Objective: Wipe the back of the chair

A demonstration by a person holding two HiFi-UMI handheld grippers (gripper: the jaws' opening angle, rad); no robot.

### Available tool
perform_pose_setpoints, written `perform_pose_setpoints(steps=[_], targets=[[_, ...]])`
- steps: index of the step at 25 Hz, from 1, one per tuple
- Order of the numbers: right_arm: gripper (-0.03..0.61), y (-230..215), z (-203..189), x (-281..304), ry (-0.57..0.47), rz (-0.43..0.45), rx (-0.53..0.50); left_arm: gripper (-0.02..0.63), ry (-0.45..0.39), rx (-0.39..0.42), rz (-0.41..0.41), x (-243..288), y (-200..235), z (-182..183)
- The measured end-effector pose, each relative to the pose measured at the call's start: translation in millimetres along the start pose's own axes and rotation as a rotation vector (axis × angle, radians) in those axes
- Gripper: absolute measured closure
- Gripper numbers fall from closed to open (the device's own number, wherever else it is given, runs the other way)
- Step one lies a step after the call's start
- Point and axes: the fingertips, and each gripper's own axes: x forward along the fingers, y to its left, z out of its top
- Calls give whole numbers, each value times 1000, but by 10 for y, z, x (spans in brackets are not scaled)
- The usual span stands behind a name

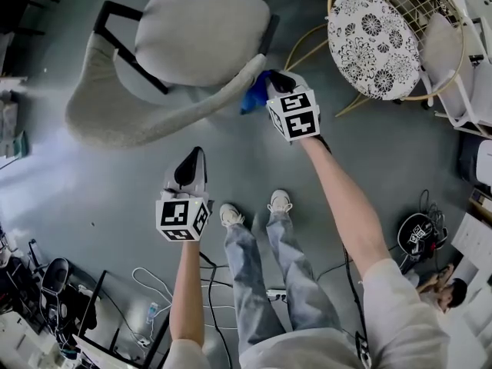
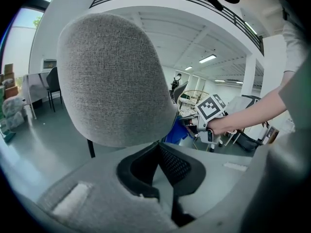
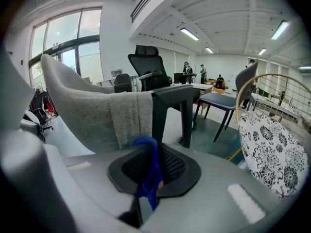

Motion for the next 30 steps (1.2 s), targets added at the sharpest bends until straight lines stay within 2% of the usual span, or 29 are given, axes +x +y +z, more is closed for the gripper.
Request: perform_pose_setpoints(steps=[10, 14, 23, 30], targets=[[548, -12, -40, -142, -12, -5, -13, 611, -1, 9, -1, -30, -13, 15], [548, 17, -10, -331, -61, -14, 6, 611, -10, 6, 0, -59, -35, 37], [548, 238, 18, -1204, -195, -27, 14, 611, -37, 16, -11, -243, -161, 128], [549, 439, -302, -1877, -204, -45, 7, 611, -59, 12, -8, -506, -270, 83]])
